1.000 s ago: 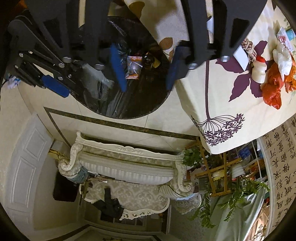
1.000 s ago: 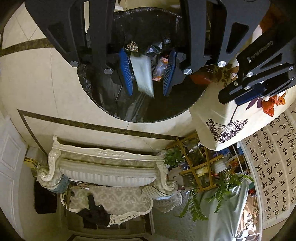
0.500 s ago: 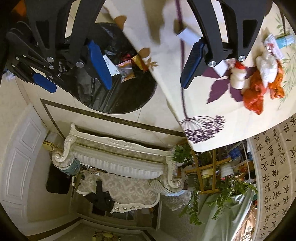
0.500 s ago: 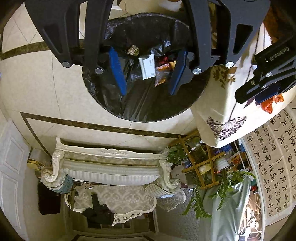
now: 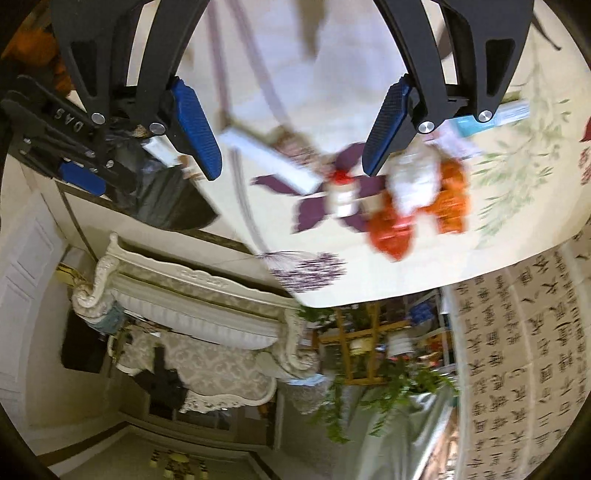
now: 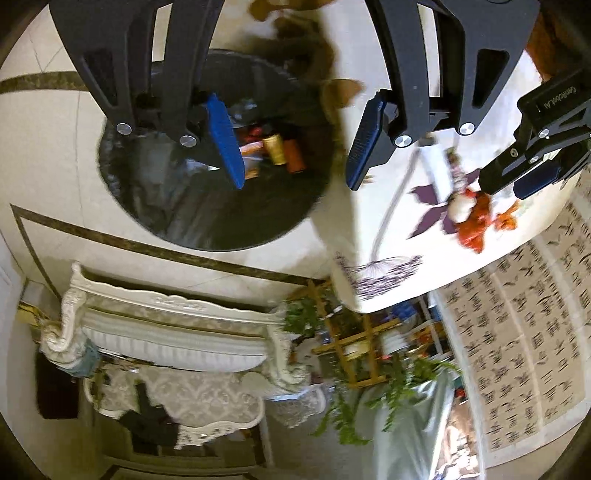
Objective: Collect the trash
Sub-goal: 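Return the left tool to the table and grasp the blue-white toothpaste tube, then grasp the white plastic bag with the right tool while the left holds the tube, then carry the tube and white bag over the black bin and open both tools, then return the left tool to the table and grasp the red-white snack wrapper, then grasp the twine bundle with the right tool while the left holds the wrapper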
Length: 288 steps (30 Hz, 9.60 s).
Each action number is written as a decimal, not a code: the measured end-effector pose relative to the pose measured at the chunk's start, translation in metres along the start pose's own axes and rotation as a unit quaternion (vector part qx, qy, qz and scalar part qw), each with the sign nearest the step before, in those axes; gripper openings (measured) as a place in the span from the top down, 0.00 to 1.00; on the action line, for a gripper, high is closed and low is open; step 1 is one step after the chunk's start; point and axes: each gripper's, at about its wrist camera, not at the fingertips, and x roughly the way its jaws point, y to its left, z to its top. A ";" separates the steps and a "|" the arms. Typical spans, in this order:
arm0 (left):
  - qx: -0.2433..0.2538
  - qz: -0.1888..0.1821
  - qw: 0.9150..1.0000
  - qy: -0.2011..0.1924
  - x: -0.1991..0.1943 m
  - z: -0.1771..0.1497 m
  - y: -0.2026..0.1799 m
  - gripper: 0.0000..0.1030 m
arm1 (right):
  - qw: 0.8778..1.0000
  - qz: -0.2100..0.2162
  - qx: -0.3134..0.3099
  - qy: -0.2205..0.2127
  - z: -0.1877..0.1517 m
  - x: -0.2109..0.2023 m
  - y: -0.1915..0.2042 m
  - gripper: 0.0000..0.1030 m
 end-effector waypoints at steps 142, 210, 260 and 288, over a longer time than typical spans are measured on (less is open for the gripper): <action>0.020 -0.053 0.998 -0.007 0.017 0.006 -0.058 0.83 | 0.997 -0.072 -0.012 -0.028 0.007 -0.014 -0.042 0.74; -0.128 0.121 0.979 0.106 0.019 -0.035 0.111 0.27 | 0.998 0.026 -0.054 0.007 0.002 0.017 0.066 0.11; -0.127 0.073 0.986 0.083 -0.015 -0.054 0.157 0.77 | 0.976 0.145 -0.126 0.100 -0.009 0.046 0.149 0.63; -0.142 0.069 0.984 0.084 -0.014 -0.054 0.170 0.42 | 0.978 0.109 -0.136 0.113 -0.004 0.066 0.145 0.61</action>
